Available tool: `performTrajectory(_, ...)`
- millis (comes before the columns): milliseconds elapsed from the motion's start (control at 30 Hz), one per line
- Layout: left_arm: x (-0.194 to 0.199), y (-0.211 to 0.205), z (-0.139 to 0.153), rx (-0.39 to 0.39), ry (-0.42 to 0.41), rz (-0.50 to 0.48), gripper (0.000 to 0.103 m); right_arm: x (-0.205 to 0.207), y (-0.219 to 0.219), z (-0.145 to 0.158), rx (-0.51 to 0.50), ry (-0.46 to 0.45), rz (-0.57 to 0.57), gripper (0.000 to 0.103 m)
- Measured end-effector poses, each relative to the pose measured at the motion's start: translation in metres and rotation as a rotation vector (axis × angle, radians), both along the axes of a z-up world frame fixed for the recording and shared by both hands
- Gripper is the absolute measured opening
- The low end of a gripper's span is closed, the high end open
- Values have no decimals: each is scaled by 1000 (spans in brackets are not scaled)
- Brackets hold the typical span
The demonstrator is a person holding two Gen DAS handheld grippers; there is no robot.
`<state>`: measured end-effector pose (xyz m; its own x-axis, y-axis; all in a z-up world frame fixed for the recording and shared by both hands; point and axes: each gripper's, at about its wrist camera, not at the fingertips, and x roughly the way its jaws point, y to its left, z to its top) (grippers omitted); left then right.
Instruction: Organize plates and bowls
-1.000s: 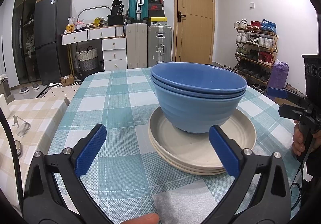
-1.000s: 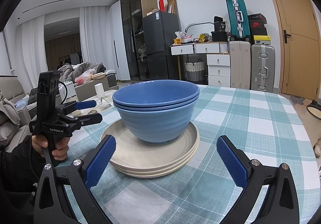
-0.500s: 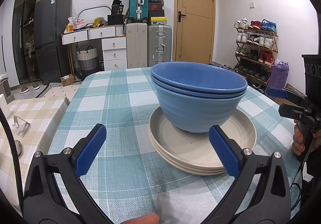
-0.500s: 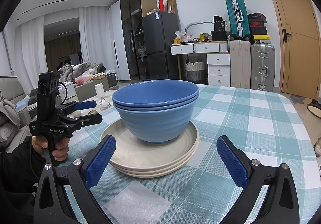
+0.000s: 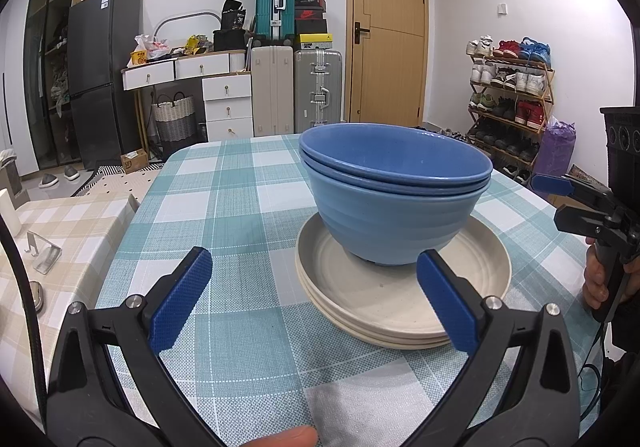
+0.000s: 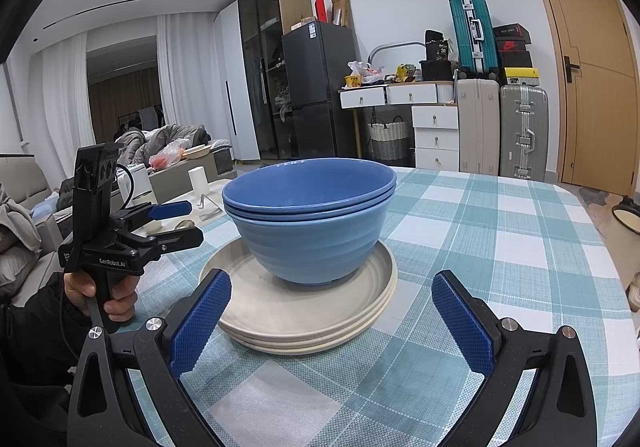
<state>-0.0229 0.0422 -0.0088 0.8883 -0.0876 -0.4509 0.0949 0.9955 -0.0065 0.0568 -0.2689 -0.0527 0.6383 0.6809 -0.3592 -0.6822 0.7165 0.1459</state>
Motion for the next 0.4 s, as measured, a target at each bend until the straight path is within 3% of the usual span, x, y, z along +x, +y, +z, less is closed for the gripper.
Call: performTrajectory(400, -1, -2, -2, 1, -6, -5, 102, 0, 0, 1, 1, 0, 0, 102)
